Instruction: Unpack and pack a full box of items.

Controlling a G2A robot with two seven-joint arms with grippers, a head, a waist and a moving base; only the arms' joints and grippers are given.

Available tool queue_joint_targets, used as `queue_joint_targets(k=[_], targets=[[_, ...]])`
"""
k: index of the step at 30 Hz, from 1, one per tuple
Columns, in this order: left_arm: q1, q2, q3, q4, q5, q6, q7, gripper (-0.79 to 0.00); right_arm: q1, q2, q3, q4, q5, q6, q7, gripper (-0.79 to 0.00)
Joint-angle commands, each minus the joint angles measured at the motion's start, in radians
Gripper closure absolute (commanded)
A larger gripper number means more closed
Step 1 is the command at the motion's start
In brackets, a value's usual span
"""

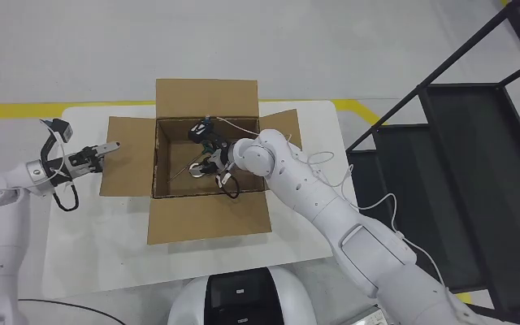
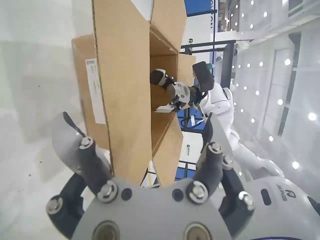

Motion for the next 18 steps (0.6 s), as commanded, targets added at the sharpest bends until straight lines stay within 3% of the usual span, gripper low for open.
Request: queue_joint_targets(k=[1,10,18], targets=[[-0.006,0.003,0.003,0.012,0.008,-0.010,-0.008,0.000,0.000,0.000,0.000,0.000,0.000,0.000,0.000,-0.785],[0.000,0.017,0.018,0.004,0.032,-0.029,-0.058,0.000,0.000,0.000,0.000,0.000,0.000,0.000,0.000,-0.785],[0.062,0.047,0.026,-0.119,0.013,0.029,-0.116,0.000,0.000,0.000,0.000,0.000,0.000,0.000,0.000,-0.785]])
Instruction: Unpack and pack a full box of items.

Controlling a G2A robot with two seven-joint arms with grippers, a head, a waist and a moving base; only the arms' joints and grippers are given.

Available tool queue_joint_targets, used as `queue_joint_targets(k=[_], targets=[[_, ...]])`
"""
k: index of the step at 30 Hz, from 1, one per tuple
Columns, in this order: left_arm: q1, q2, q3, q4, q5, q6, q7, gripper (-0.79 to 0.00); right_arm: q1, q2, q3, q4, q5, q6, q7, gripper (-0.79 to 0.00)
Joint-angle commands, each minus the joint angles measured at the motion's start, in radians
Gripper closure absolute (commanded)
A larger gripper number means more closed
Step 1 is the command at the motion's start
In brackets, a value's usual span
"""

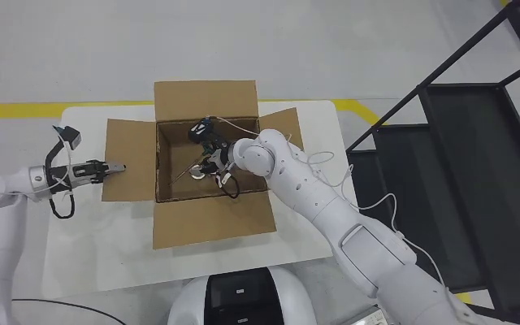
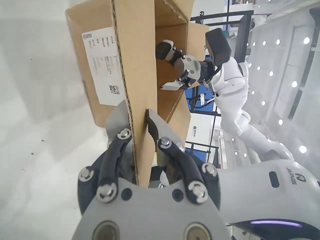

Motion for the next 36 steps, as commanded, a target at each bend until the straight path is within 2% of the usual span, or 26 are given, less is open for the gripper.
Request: queue_joint_targets(k=[1,11,15,16,17,26,32,36], targets=[[0.021,0.011,-0.003,-0.033,-0.003,0.012,-0.012,0.000,0.000,0.000,0.000,0.000,0.000,0.000,0.000,-0.785],[0.087,0.062,0.005,-0.131,-0.034,0.048,-0.048,0.000,0.000,0.000,0.000,0.000,0.000,0.000,0.000,-0.785],[0.092,0.080,0.007,-0.129,-0.050,0.042,-0.042,0.000,0.000,0.000,0.000,0.000,0.000,0.000,0.000,-0.785],[0.091,0.084,0.009,-0.125,-0.057,0.040,-0.040,-0.283,0.000,0.000,0.000,0.000,0.000,0.000,0.000,-0.785],[0.090,0.087,0.012,-0.125,-0.062,0.039,-0.038,-0.785,0.000,0.000,0.000,0.000,0.000,0.000,0.000,-0.785],[0.077,0.109,0.020,-0.094,-0.162,0.024,-0.024,-0.785,0.000,0.000,0.000,0.000,0.000,0.000,0.000,-0.785],[0.067,0.125,-0.032,-0.045,-0.188,-0.019,0.020,-0.785,-0.019,0.002,-0.013,-0.004,-0.043,0.024,-0.019,-0.785],[0.075,0.138,-0.079,-0.053,-0.212,-0.040,0.041,-0.785,-0.020,-0.005,-0.039,0.016,-0.080,0.037,-0.035,-0.785]])
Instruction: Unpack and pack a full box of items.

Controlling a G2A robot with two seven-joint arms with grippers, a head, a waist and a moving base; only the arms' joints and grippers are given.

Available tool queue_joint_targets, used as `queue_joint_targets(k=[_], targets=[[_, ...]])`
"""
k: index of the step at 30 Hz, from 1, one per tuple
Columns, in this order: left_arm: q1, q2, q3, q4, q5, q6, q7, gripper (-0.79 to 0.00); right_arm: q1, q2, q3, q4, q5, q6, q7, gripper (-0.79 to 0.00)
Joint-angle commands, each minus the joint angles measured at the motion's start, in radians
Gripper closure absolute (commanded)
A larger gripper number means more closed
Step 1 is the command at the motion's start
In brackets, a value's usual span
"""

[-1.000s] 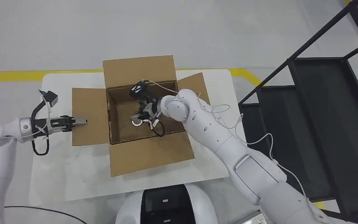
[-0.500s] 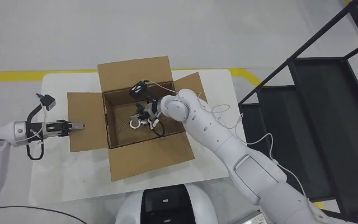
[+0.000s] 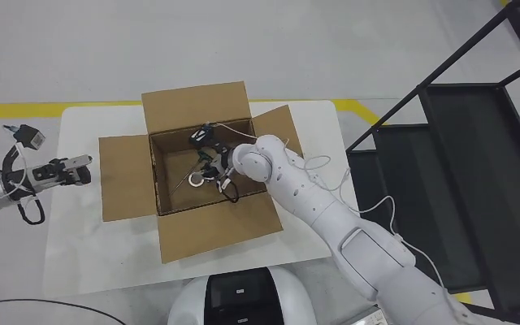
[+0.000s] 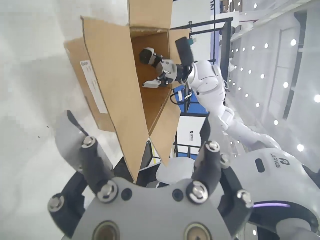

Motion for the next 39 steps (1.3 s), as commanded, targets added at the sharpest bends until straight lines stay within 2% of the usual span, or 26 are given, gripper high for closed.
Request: queue_joint_targets(k=[1,3,4,8,10,17,26,39], targets=[[0.007,0.006,-0.024,-0.017,-0.012,-0.007,0.008,-0.785,0.004,-0.005,-0.011,0.019,-0.009,0.001,-0.011,-0.785],[0.019,0.012,-0.048,-0.039,-0.023,-0.016,0.017,-0.785,0.011,-0.011,-0.022,0.043,-0.015,0.002,-0.029,-0.785],[0.027,0.014,-0.059,-0.053,-0.032,-0.019,0.019,-0.785,0.017,-0.015,-0.029,0.055,-0.020,0.003,-0.036,-0.748],[0.067,0.023,-0.097,-0.121,-0.057,-0.019,0.019,-0.785,0.039,-0.032,-0.051,0.108,-0.034,0.018,-0.079,-0.388],[0.089,0.026,-0.110,-0.149,-0.061,-0.019,0.021,-0.785,0.050,-0.042,-0.064,0.139,-0.044,0.031,-0.100,-0.354],[0.141,0.031,-0.135,-0.220,-0.060,-0.013,0.046,-0.785,0.084,-0.080,-0.108,0.241,-0.084,0.093,-0.161,-0.363],[0.181,0.038,-0.169,-0.284,-0.073,-0.014,0.062,-0.785,0.110,-0.128,-0.140,0.353,-0.093,0.138,-0.213,-0.422],[0.214,0.044,-0.198,-0.319,-0.095,-0.015,0.075,-0.785,0.145,-0.184,-0.159,0.474,-0.083,0.127,-0.239,-0.289]])
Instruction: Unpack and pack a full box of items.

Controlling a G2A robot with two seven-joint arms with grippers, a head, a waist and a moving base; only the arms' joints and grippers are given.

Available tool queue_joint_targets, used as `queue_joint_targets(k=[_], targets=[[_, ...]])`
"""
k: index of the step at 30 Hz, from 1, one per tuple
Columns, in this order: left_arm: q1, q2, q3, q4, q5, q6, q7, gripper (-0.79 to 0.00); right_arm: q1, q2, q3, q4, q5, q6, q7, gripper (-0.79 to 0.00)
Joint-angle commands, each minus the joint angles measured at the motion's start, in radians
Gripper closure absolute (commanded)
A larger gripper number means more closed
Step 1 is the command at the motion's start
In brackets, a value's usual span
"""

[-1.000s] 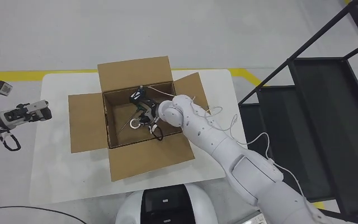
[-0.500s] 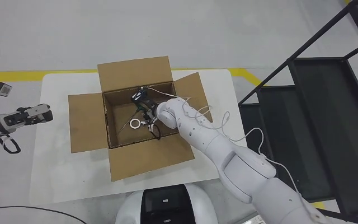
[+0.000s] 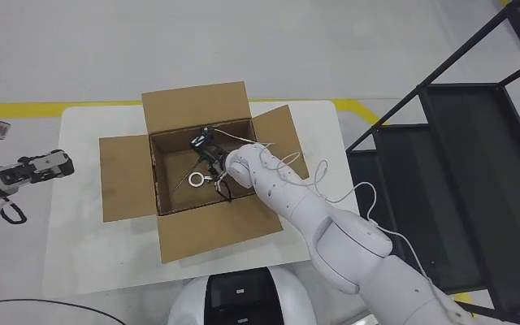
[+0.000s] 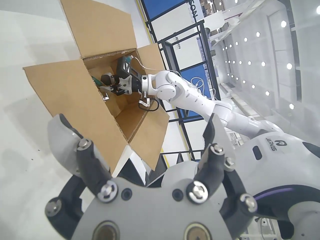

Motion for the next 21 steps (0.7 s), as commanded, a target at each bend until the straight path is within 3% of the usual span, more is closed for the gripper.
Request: queue_joint_targets(k=[1,2,6,21], targets=[[0.003,0.001,-0.003,-0.002,-0.003,-0.002,0.002,-0.785,0.005,-0.007,-0.004,0.014,-0.004,0.000,0.000,-0.271],[0.005,0.001,-0.004,-0.003,-0.004,-0.002,0.004,-0.785,0.007,-0.011,-0.005,0.021,-0.004,-0.001,-0.001,-0.249],[0.009,0.002,-0.005,-0.006,-0.007,-0.005,0.006,-0.785,0.015,-0.025,-0.008,0.047,-0.003,-0.002,0.005,0.000],[-0.015,0.006,0.012,0.001,-0.009,-0.009,-0.009,-0.785,0.045,-0.034,0.005,0.054,-0.005,-0.049,0.081,0.000]])
